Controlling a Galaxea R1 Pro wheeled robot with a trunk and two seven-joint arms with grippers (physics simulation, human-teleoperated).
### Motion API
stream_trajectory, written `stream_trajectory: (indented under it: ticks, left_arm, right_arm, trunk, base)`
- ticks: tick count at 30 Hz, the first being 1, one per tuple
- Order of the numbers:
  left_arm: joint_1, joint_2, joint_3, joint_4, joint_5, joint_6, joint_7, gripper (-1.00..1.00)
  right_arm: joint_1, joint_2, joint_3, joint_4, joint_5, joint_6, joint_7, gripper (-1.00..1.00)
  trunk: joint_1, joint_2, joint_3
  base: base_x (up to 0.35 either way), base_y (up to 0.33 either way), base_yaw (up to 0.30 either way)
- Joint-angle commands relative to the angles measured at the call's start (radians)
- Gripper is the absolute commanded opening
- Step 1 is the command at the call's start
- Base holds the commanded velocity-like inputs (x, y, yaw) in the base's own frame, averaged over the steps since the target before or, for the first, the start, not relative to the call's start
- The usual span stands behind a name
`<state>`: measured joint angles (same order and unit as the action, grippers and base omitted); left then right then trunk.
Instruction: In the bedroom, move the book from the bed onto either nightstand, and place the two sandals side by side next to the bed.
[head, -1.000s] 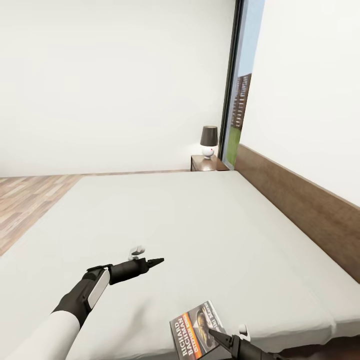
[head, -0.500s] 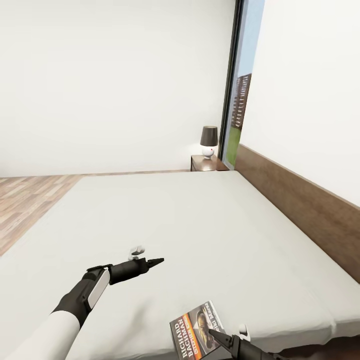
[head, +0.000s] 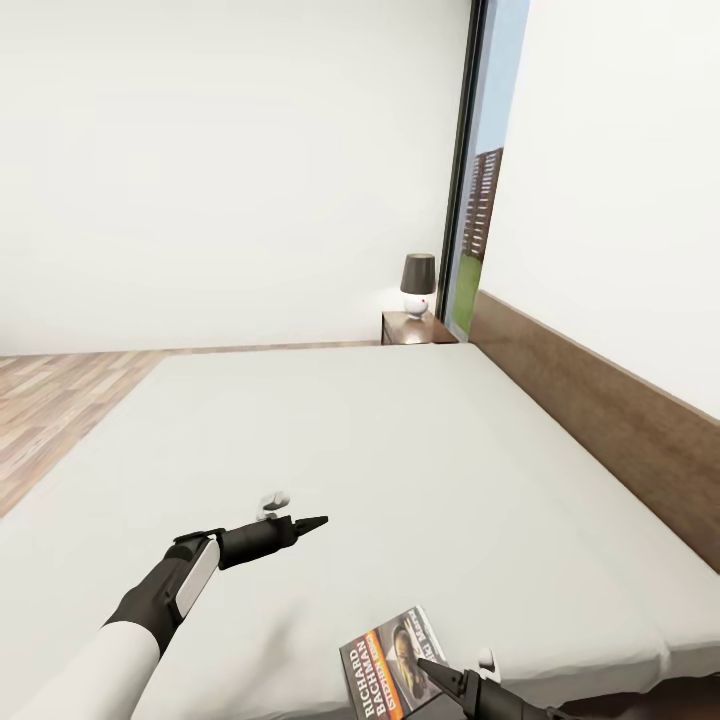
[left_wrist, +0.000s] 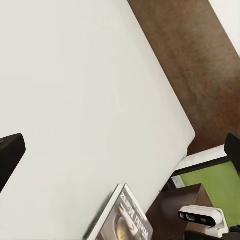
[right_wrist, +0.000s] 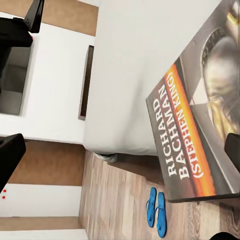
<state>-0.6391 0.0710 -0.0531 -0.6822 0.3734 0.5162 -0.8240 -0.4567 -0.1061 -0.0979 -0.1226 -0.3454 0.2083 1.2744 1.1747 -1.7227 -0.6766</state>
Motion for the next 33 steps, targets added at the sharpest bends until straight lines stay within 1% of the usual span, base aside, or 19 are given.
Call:
stream_trajectory:
  ticks: [1,19,23,30,33]
  left_arm:
    - [-0.001,0.001,-0.004,0.000,0.009,0.007,0.002,1.00]
    - [-0.001,0.001,-0.004,0.000,0.010,0.007,0.000,1.00]
    - [-0.001,0.001,-0.004,0.000,0.009,0.008,0.000,1.00]
    - [-0.001,0.001,-0.004,0.000,0.009,0.009,0.000,1.00]
    - [-0.001,0.001,-0.004,0.000,0.009,0.008,0.000,1.00]
  right_arm:
    - [0.000,0.000,-0.008,0.000,0.005,0.011,0.004,1.00]
    - [0.000,0.000,-0.007,0.000,0.005,0.011,0.006,1.00]
    - [0.000,0.000,-0.007,0.000,0.004,0.010,0.007,1.00]
    - [0.000,0.000,-0.006,0.000,0.005,0.010,0.007,1.00]
    - [0.000,0.000,-0.007,0.000,0.004,0.010,0.007,1.00]
  trunk:
    - [0.000,0.000,-0.001]
    - [0.000,0.000,-0.001]
    - [0.000,0.000,-0.001]
    - [0.000,0.000,-0.001]
    - [0.000,0.000,-0.001]
  base:
    - [0.000,0.000,0.000]
    - [-0.002,0.000,0.000]
    - [-0.182,0.000,0.000]
    - [-0.292,0.000,0.000]
    - [-0.094,0.000,0.000]
